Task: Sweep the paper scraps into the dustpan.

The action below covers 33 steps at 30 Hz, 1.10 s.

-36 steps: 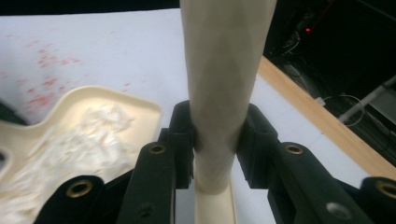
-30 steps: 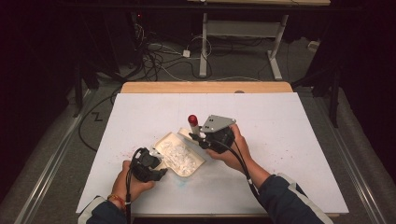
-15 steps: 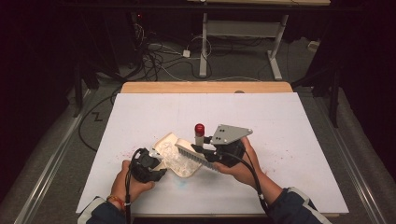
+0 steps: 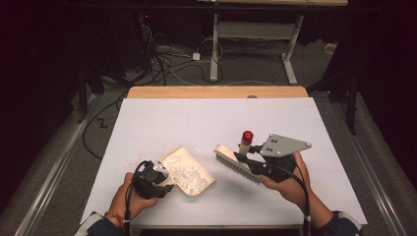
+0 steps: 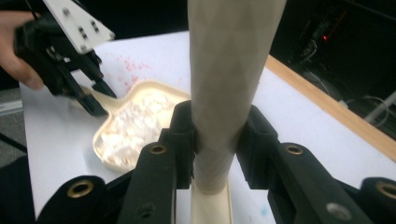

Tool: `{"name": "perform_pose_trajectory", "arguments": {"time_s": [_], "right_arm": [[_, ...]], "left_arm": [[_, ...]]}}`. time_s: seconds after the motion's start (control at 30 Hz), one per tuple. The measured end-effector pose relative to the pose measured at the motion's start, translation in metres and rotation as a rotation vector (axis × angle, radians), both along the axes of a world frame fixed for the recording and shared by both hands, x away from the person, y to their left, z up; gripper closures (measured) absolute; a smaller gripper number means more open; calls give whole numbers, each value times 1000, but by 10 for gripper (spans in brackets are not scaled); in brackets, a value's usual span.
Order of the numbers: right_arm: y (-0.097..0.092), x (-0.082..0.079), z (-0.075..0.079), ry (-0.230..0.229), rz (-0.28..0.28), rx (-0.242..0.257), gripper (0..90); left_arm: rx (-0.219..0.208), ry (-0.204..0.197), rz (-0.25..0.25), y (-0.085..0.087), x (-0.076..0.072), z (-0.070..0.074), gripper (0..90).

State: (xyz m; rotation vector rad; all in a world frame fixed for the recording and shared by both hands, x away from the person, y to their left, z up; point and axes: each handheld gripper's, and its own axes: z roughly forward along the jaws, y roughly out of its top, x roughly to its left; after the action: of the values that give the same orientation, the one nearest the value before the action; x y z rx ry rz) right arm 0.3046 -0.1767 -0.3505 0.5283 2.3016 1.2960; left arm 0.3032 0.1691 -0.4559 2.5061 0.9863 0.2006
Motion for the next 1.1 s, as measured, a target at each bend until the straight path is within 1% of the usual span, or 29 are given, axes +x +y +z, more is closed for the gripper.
{"name": "perform_pose_trajectory", "arguments": {"time_s": [0.1, 0.13, 0.2, 0.3, 0.4, 0.47, 0.57, 0.67, 0.77, 0.9, 0.97, 1.03, 1.07, 1.1], "right_arm": [[-13, -7, -6, 23, -26, -20, 710], [-17, -9, -8, 30, -34, -27, 710], [-23, -12, -13, 42, -57, -44, 710], [-28, -14, -20, 54, -84, -73, 710], [-28, -13, -27, 80, -91, -78, 710], [-25, -15, -28, 86, -72, -70, 710], [-15, -18, -29, 90, -45, -77, 709], [-2, -22, -31, 85, -16, -85, 709], [12, -24, -32, 83, 0, -82, 709], [25, -25, -31, 95, 23, -55, 709], [30, -25, -31, 96, 35, -49, 710], [31, -26, -30, 86, 39, -16, 710], [30, -27, -28, 80, 56, 0, 710], [28, -27, -26, 71, 54, 13, 709]], "left_arm": [[3, 7, -19, -3, -5, 0, 630], [9, 10, -27, -4, -6, 0, 630], [13, 8, -34, -6, -8, 0, 630], [23, 6, -51, -10, -11, 1, 630], [28, 3, -61, -14, -12, 2, 630], [33, 3, -64, -16, -12, 1, 630], [37, 9, -67, -17, -10, -2, 630], [39, 14, -66, -17, -9, -4, 630], [49, 12, -67, -19, -9, -5, 630], [52, 10, -67, -21, -10, -5, 630], [53, 12, -69, -22, -11, -5, 630], [54, 11, -70, -22, -11, -4, 630], [54, 11, -71, -22, -11, -4, 630], [54, 11, -71, -22, -12, -4, 630]]}}
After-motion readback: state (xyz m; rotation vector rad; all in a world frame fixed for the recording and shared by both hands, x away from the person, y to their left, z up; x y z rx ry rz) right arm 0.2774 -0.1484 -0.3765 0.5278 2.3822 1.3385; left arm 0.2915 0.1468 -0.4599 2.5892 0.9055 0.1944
